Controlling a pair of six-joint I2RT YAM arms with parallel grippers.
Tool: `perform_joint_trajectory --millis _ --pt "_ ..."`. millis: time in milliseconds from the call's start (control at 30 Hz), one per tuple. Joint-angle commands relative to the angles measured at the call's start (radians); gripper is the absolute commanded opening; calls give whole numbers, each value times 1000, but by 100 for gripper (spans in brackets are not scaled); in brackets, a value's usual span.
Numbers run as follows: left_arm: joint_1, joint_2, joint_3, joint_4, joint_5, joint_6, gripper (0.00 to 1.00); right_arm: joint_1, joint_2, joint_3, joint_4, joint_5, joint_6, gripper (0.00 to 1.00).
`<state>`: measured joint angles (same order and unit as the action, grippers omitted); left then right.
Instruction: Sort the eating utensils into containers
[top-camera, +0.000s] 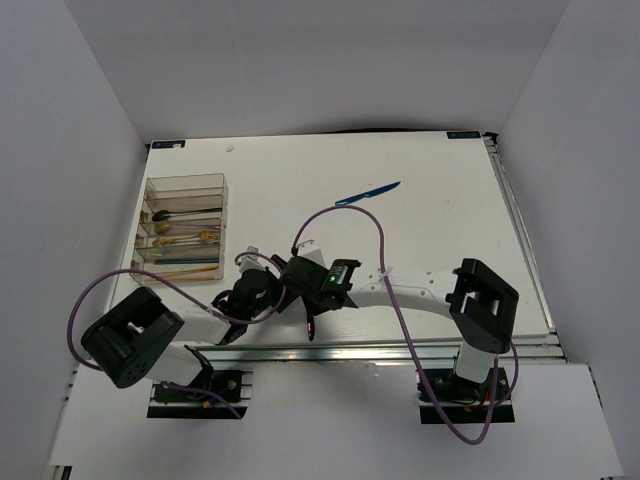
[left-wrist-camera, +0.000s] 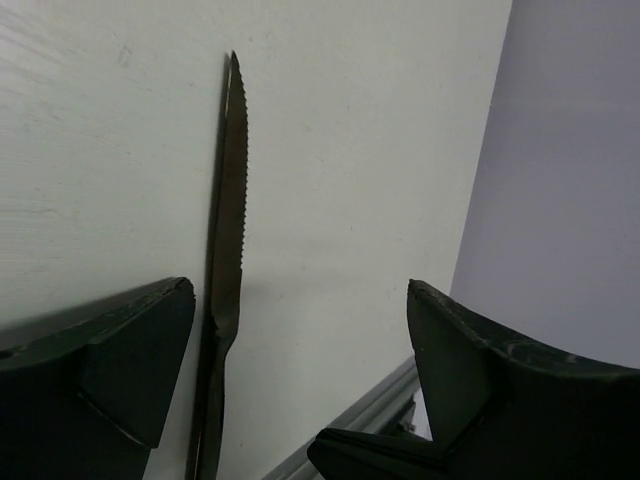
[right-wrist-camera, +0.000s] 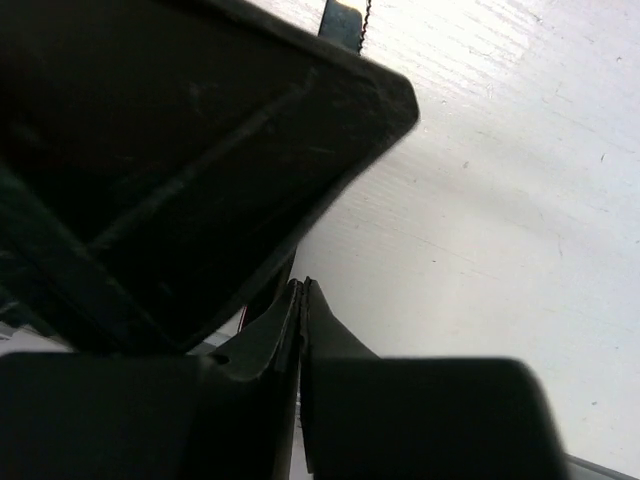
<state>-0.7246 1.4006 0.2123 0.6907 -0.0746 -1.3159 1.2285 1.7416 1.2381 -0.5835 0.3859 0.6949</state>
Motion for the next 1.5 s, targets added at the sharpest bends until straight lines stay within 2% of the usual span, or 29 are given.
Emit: perform_joint_trajectory --millis 0,33,67,100,167,200,267,400,567,600,633,700,833,933,1033,1067,1100,1133,1233,1333,1467 --pt "-10 -148 25 -150 -115 24 98 -1 -48 -14 16 5 15 6" --pt "-10 -176 32 -187 -128 33 98 -1 -50 -11 13 7 20 15" --pt "-10 -204 56 -279 -145 50 98 -1 -51 -9 4 19 37 34" --pt "-10 -234 68 -336 -196 59 98 -1 -54 -11 5 19 41 40" --pt "-10 -331 85 -485 -249 63 98 -1 -60 -12 13 15 55 45" --pt "-10 -368 100 -543 -320 67 98 -1 -57 -3 8 11 64 47" --pt "-7 -469 127 -690 -385 108 98 -1 -37 12 -4 13 78 49" --pt "-2 -546 261 -971 -519 213 98 -1 27 60 -50 13 112 53" --pt "16 -580 469 -1327 -775 319 98 -1 121 136 -108 31 184 55" --pt "19 -594 493 -1367 -812 348 98 -3 131 139 -99 30 181 86" --pt "20 -601 533 -1425 -871 363 98 -3 159 153 -95 21 180 89" --pt "21 -629 564 -1456 -905 426 98 -7 194 181 -114 11 180 89" --pt "21 -670 598 -1500 -923 492 98 -7 266 215 -165 13 193 87" --pt "21 -700 598 -1517 -906 507 98 -11 274 176 -145 -45 201 81" --pt "21 -716 613 -1530 -870 524 98 -14 251 75 -110 -73 219 59" --pt "21 -716 624 -1534 -861 532 98 -17 249 46 -90 -125 215 50" --pt "21 -716 634 -1542 -854 547 98 -24 253 23 -69 -151 209 32" --pt "21 -715 663 -1568 -850 553 98 -23 265 -6 -75 -166 209 27" --pt "21 -709 709 -1606 -866 581 98 -23 276 -67 -108 -182 221 15" --pt "21 -738 681 -1582 -875 607 98 -23 276 -123 -73 -232 212 1" --pt "21 -772 636 -1521 -800 632 98 -23 273 -140 -73 -219 184 0"
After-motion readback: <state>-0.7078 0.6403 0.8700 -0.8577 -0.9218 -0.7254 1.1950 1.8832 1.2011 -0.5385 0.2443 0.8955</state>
